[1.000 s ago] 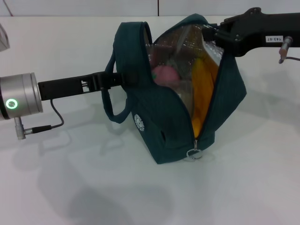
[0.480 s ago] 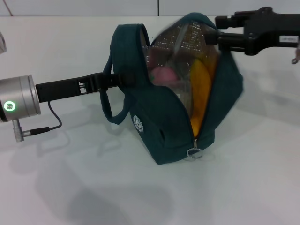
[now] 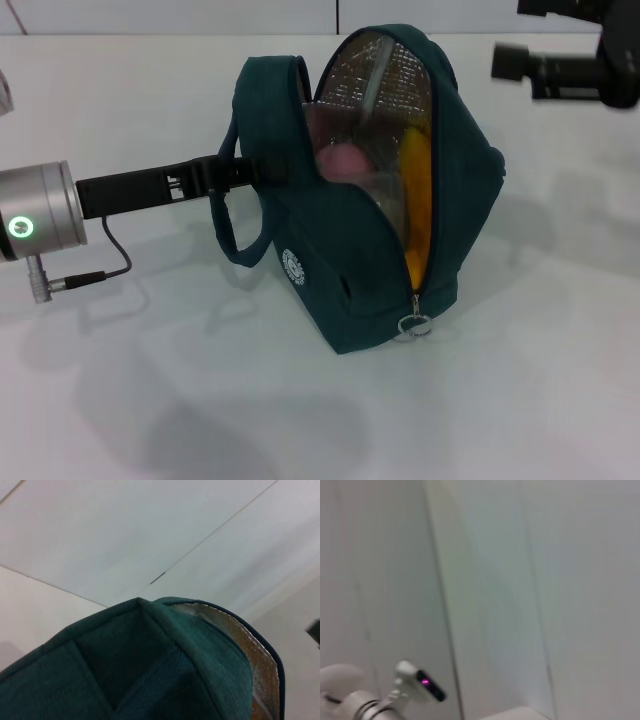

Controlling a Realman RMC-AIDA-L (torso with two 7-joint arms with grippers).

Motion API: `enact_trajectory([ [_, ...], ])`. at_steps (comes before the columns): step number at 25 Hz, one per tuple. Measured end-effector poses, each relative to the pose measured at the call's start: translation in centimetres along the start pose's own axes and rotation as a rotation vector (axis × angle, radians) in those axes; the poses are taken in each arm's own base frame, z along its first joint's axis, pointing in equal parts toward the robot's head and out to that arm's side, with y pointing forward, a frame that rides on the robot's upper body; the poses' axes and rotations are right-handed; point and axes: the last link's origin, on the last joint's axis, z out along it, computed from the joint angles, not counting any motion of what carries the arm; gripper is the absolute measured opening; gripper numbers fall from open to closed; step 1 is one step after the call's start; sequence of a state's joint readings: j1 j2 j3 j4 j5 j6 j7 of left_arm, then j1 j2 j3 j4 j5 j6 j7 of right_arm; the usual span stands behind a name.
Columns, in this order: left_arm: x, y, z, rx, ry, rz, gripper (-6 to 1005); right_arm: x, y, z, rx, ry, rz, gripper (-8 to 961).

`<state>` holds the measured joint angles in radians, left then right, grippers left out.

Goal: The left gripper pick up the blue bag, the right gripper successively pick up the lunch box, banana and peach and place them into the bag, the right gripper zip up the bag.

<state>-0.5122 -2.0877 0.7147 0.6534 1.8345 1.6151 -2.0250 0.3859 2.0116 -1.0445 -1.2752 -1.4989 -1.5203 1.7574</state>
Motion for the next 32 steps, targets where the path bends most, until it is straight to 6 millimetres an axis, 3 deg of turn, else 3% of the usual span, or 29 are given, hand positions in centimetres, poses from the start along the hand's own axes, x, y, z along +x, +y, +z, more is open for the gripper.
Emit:
enact_trajectory([
  [4, 0.0, 0.0, 0.0, 0.0, 0.001, 0.002, 44, 0.8, 1.5, -0.5, -0.105, 0.007, -0.092, 868],
  [12, 0.1, 0.0, 0.0, -0.002, 0.007, 0.002, 44, 4.2, 4.1, -1.6, -0.302, 0.141, -0.141, 869],
  [25, 0.2, 0.1, 0.1, -0.006, 0.009, 0.004, 45, 11.6, 3.5, -1.8, -0.263, 0.311, 0.006, 868],
  [32, 0.2, 0.1, 0.1, -0.006, 0.01, 0.004, 45, 14.0, 3.8, -0.9, -0.267, 0.303, 0.056, 869],
])
